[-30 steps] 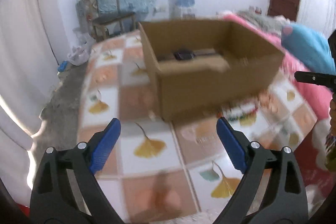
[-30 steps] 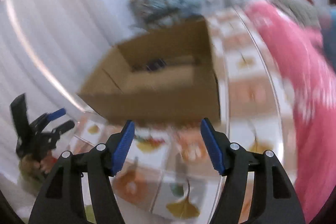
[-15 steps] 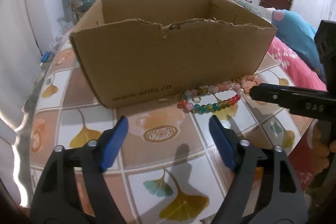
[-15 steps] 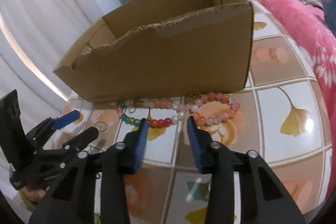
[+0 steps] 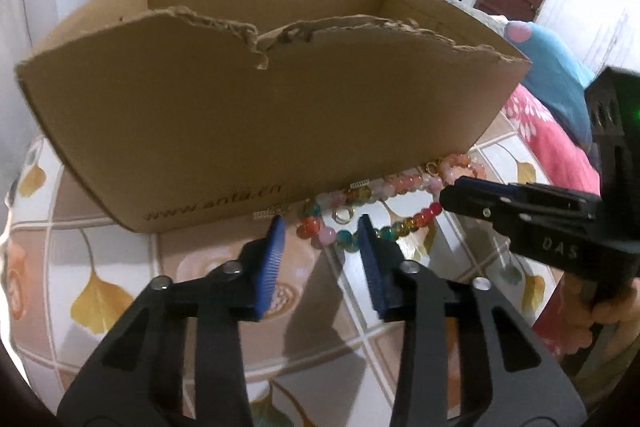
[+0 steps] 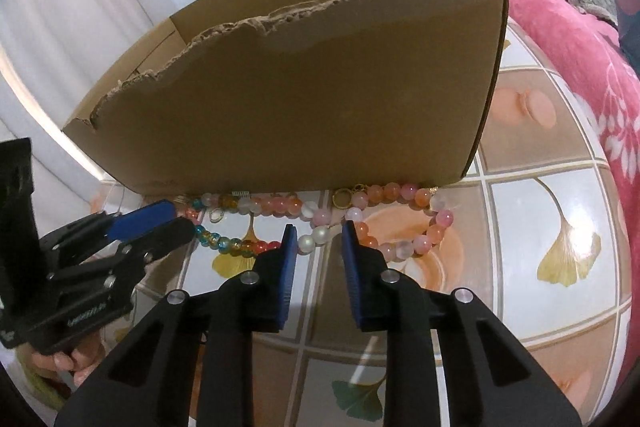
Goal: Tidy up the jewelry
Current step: 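Grasp the multicolour bead bracelet with the left tool while the right tool grips it too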
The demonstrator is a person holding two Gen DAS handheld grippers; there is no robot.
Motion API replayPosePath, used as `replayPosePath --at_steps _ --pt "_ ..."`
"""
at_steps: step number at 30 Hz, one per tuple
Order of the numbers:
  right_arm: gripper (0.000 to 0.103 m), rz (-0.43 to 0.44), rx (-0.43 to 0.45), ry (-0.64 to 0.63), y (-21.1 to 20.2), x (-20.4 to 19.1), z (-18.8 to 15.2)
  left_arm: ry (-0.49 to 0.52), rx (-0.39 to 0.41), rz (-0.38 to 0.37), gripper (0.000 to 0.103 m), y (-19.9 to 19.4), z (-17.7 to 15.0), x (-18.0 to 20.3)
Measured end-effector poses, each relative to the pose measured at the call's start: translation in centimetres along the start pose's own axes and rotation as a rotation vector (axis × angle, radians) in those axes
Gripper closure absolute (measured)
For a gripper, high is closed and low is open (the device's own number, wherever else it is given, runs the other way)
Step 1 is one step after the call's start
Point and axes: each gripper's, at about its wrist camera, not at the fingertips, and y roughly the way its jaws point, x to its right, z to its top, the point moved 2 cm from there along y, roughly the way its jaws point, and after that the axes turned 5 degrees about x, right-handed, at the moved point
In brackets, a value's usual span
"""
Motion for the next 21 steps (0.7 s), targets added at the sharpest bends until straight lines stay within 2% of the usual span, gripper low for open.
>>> replayPosePath --at_steps 4,8,9,10,14,21 --pt "0.080 0.007 0.000 0.004 0.0 0.2 0.0 -0.006 -0.015 0.001 0.079 0.7 0.4 0.0" --pt "0.081 0.006 0.003 -0.005 0.0 0.2 0.0 0.005 -0.024 0.021 0.080 0.8 0.5 0.2" --pt "0.081 0.006 0.003 -0.009 -0.1 0.2 -0.1 0.003 -0.027 0.021 0.083 0.9 0.5 0.2" --pt "0.082 0.007 0.003 -0.010 0.0 0.2 -0.1 0.001 -0.038 0.022 0.092 1.0 0.5 0.2" --pt "0.088 0.016 -0.006 -0.028 0.2 -0.4 0.2 0.019 -0.038 0.030 0.094 1.2 0.3 0.7" --pt "0.090 -0.015 -0.012 -0.086 -0.3 -1.3 0.0 0.047 -0.018 0.020 0.094 0.2 -0.3 1.6"
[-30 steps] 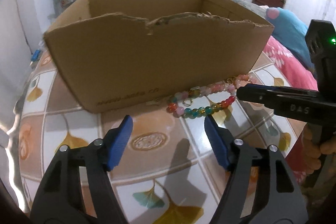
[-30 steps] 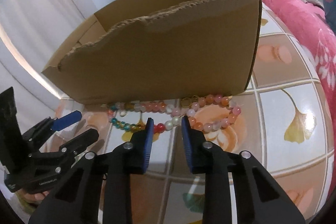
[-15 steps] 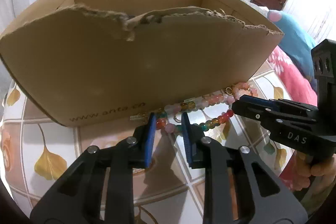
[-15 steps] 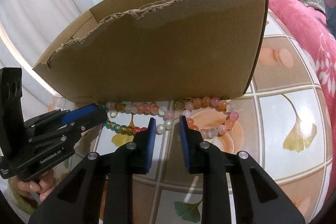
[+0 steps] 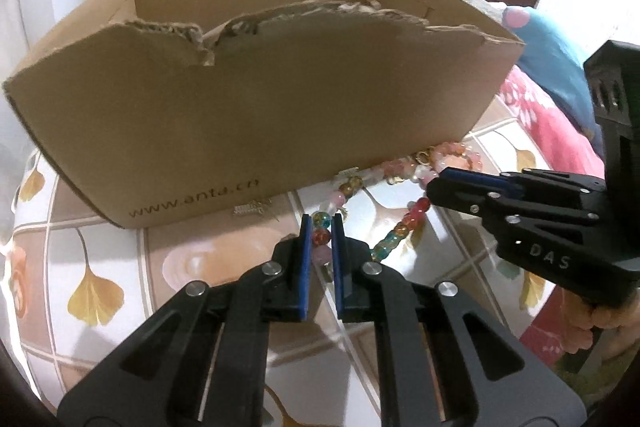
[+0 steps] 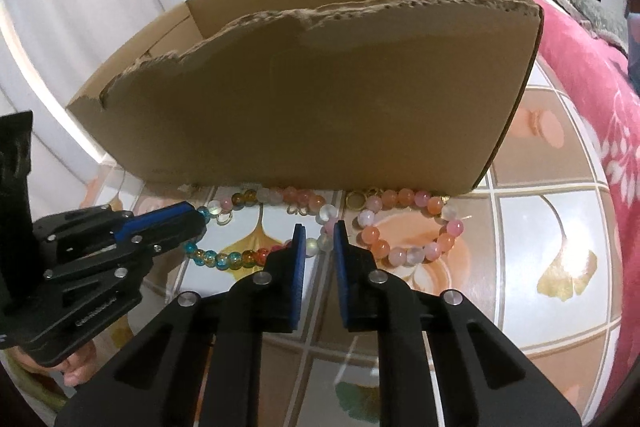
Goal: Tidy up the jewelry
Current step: 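Grasp the multicolour bead bracelet with the left tool while the right tool grips it too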
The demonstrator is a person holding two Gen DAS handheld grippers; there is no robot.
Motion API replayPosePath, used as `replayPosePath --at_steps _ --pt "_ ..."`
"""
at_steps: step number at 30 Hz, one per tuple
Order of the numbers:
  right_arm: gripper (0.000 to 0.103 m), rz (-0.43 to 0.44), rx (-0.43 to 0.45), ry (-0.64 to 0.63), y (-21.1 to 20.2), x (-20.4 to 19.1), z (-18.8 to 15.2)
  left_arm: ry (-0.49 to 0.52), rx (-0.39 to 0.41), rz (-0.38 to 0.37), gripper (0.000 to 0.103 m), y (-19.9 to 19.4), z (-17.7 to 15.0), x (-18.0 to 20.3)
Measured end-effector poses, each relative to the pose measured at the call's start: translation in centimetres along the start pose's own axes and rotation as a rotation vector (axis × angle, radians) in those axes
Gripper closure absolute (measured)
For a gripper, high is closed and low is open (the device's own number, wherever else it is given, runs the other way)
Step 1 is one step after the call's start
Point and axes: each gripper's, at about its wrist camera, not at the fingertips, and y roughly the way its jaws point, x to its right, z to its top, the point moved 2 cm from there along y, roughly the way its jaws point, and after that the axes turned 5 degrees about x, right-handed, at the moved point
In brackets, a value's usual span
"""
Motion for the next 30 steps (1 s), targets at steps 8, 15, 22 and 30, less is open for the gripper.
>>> replayPosePath --at_steps 8,15,22,30 --pt "0.097 0.041 -0.028 0.011 -1.9 -0.8 -1.8 0.010 0.008 -0.018 0.094 -2.4 -1.7 0.9" --pt "0.075 0.101 -0.036 0.044 -2.5 -0.4 -1.6 -0.052 -0.016 -0.027 0.094 -3.1 -3.4 -0.5" --pt "0.073 0.071 -0.044 -0.044 -0.8 -1.9 -0.2 -0.107 0.009 -0.046 0.094 -3.2 -3.6 -2.0" --pt "0.087 0.023 -0.124 -0.150 1.4 -3.4 -0.1 -0.120 0.019 -0.060 0.094 -2.6 -3.7 -2.7"
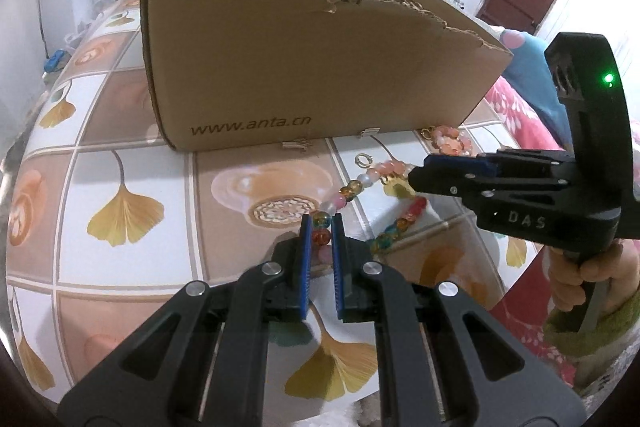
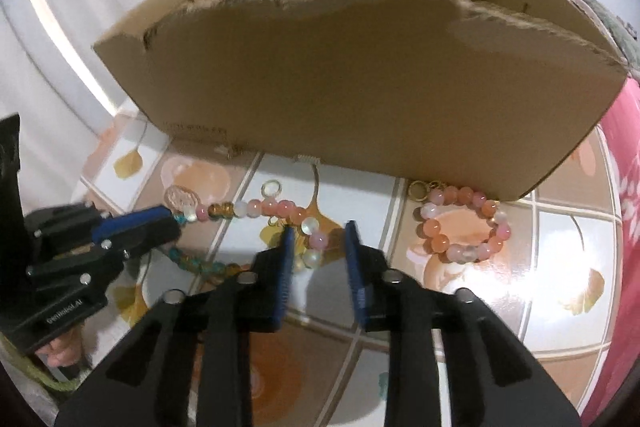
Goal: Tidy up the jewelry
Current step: 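Grasp the multicolour bead bracelet with the left tool while the right tool grips it too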
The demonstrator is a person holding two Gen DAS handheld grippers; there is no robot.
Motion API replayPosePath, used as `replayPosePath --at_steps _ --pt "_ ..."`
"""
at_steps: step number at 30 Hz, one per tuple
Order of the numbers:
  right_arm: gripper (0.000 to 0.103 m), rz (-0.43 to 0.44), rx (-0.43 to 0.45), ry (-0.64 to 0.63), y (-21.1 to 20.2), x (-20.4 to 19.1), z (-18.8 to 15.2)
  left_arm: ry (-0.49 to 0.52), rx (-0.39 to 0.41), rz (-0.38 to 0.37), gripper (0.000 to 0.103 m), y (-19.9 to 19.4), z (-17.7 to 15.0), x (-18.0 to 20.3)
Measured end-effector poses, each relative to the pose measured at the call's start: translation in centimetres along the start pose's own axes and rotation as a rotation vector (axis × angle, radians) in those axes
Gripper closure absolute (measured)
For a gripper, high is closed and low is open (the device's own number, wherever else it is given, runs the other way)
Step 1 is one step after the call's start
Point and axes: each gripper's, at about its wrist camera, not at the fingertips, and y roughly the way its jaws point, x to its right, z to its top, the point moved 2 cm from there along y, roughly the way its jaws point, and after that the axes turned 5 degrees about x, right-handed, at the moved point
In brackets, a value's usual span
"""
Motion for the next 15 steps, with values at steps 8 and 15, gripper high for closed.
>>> replayPosePath --at_steps 8,15 --pt "0.093 -0.018 0.085 -0.031 -1.8 -1.1 0.4 -0.005 0.048 -0.033 0.094 -0.6 0.0 -0.8" --pt "0.093 -0.033 0.161 -0.101 -4.8 -3.2 0.5 0.019 0.086 -0.058 0.093 -2.3 -0.3 -0.5"
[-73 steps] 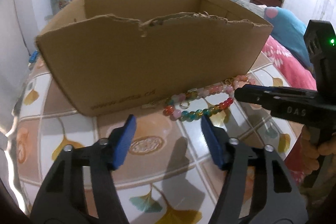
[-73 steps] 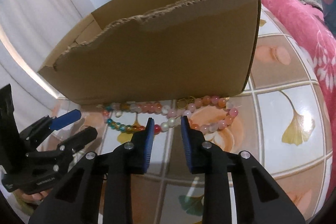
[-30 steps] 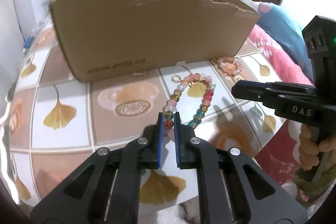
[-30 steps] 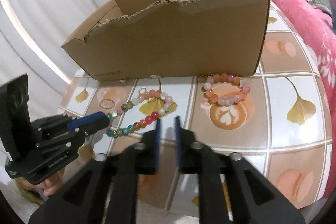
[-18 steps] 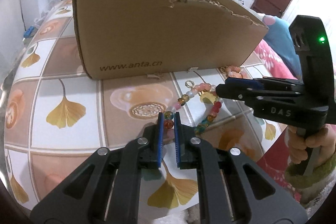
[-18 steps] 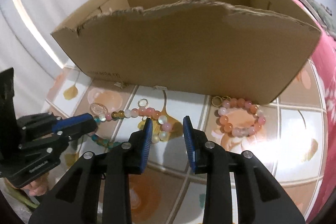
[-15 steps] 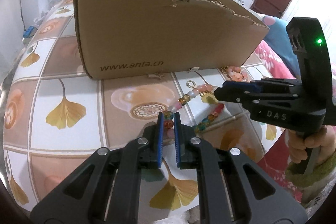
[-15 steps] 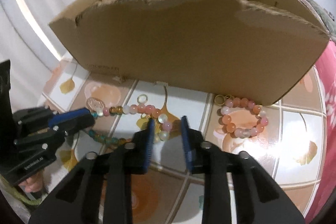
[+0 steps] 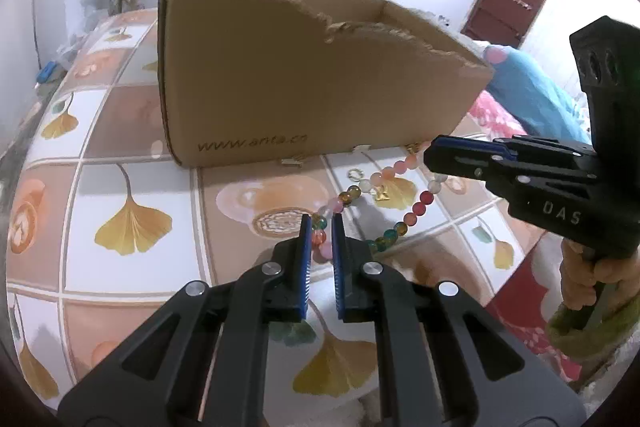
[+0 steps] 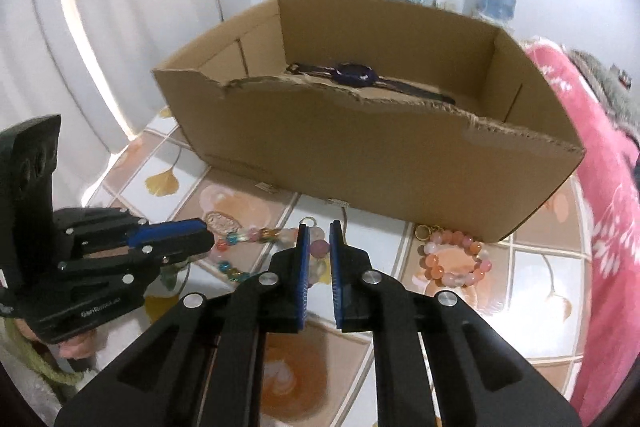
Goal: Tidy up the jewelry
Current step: 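Grasp the multicolour bead bracelet with the left tool while the right tool grips it too, then lift the bead bracelet with both tools and carry it over the box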
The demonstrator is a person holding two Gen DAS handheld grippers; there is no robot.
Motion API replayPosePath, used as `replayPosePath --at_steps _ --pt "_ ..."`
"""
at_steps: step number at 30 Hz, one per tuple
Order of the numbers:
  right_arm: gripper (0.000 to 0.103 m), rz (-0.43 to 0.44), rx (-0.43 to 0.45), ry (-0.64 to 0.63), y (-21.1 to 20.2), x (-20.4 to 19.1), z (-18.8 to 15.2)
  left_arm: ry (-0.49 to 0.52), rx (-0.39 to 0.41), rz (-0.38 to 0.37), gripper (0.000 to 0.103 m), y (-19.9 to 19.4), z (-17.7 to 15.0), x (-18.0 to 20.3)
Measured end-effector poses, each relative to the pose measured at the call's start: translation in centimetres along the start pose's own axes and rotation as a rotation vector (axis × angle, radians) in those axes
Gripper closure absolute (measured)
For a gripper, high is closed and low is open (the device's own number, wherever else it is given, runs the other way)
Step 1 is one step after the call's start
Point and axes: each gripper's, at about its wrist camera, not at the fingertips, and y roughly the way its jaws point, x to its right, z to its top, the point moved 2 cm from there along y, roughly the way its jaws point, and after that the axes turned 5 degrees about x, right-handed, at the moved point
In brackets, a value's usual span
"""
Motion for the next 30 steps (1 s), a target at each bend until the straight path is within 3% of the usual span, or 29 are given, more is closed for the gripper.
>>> replayPosePath --at_steps 3,7,15,21,25,30 --pt "0.093 0.006 -0.003 0.000 -0.9 -0.1 -0.4 0.023 0.003 -0.004 0.084 -0.6 -0.3 0.7" --pt "0.093 0.007 -0.035 0.017 -1.2 0.1 -1.9 0.028 -0.021 -0.010 0.083 -0.8 -0.7 1.2" --pt "0.093 -0.028 -0.098 0.078 0.3 1.8 -4.6 0.001 -0.040 0.005 0.082 -0.2 -0.3 1.5" --pt "0.093 -0.027 -0.097 0.088 1.3 2.6 -4.8 -0.010 -0.047 -0.011 0.082 1.1 0.8 1.4" --pt "0.093 -0.017 -0.086 0.087 1.5 3.1 -4.8 -0.002 -0.097 0.031 0.082 2.6 0.8 1.6" --pt "0.092 0.008 -0.075 0.095 1.3 3.8 -4.7 -0.017 -0.129 0.031 0.083 3.0 0.5 1.7"
